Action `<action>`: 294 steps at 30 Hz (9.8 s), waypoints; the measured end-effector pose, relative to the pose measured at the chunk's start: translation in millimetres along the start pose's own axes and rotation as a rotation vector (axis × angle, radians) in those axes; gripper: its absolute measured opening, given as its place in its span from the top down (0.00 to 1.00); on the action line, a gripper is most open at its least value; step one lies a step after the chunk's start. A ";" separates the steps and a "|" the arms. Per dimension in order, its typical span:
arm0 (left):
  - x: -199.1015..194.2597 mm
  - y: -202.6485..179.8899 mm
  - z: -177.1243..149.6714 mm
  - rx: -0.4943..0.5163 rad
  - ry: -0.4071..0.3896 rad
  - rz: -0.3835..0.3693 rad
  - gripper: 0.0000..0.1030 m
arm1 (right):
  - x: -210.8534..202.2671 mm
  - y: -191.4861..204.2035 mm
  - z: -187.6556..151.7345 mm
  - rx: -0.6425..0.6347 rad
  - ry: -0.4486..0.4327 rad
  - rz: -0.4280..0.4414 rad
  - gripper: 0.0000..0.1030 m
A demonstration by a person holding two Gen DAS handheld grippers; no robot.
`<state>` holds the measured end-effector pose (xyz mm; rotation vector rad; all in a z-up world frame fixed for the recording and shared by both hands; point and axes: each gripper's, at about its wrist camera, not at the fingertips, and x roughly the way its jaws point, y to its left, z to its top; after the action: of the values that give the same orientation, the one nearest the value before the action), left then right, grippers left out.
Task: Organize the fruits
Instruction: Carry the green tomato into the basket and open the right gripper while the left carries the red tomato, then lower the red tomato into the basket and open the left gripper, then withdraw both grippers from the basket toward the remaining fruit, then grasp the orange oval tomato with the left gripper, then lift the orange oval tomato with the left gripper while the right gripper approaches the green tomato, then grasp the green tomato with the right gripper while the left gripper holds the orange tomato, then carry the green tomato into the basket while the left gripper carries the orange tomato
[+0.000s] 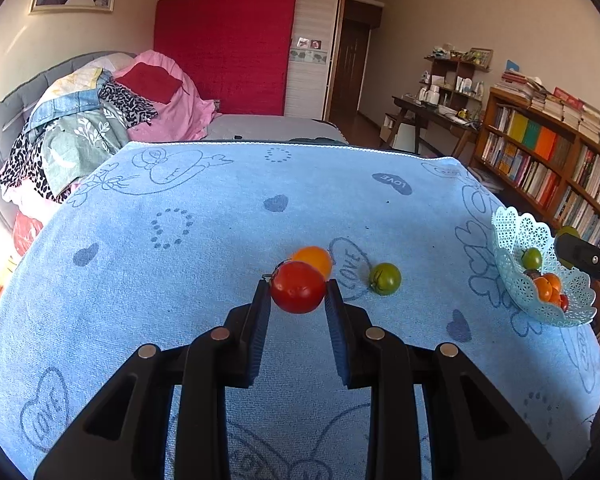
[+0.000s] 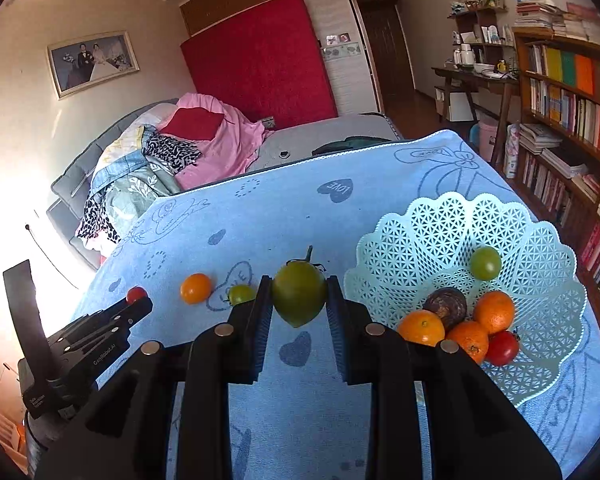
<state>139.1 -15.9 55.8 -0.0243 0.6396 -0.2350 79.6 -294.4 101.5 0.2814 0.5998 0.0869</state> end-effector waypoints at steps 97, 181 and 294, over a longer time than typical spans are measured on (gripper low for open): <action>7.6 -152.7 56.1 0.183 0.011 -0.124 0.14 | -78.9 -119.6 -7.5 0.252 -0.197 -0.102 0.34; 59.4 13.2 28.1 -0.073 0.108 0.153 0.62 | 17.7 39.0 -26.9 -0.174 0.043 0.103 0.29; 27.1 -81.6 0.4 0.164 0.039 0.006 0.62 | -47.3 -79.7 -4.1 0.169 -0.061 -0.135 0.65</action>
<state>143.3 -101.5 48.0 0.1404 0.6571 -0.2825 38.3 -377.5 101.3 0.4052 0.5650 -0.1029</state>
